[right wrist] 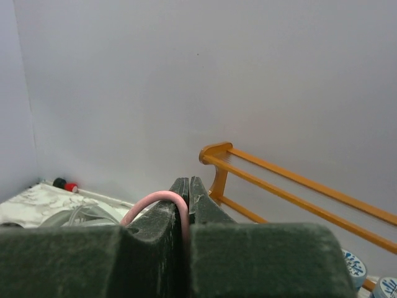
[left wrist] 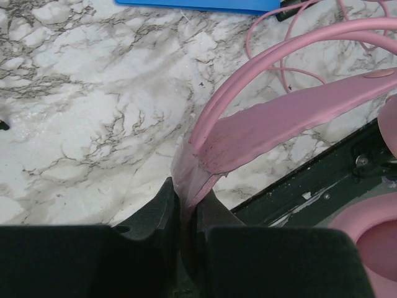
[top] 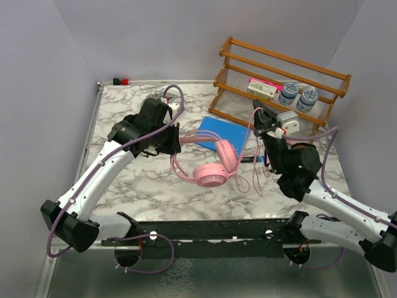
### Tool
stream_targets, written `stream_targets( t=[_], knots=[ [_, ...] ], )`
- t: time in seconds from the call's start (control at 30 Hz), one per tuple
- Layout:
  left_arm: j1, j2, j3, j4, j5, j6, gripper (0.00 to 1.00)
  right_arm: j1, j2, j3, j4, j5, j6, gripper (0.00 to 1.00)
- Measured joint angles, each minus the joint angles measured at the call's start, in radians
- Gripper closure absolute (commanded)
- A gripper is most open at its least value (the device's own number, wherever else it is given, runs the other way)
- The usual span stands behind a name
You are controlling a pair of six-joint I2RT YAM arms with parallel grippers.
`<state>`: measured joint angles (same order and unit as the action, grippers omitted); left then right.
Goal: Wrap the headphones
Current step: Wrap the headphones cable around the headphones.
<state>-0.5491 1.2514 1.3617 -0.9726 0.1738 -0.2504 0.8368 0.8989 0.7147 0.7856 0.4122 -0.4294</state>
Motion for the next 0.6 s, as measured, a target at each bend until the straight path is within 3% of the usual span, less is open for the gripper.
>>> stream_targets(
  t=[0.17,0.37,0.6],
  knots=[
    [0.000,-0.005,0.000,0.021,0.079,0.006,1.00,-0.017,0.127,0.074,-0.041,-0.008,-0.008,0.87],
    [0.000,-0.025,0.005,0.035,0.203,0.017,1.00,-0.128,0.156,0.067,-0.139,-0.233,0.075,0.87],
    [0.000,-0.042,0.008,0.077,0.364,0.002,1.00,-0.163,0.252,0.062,-0.137,-0.320,0.158,0.83]
  ],
)
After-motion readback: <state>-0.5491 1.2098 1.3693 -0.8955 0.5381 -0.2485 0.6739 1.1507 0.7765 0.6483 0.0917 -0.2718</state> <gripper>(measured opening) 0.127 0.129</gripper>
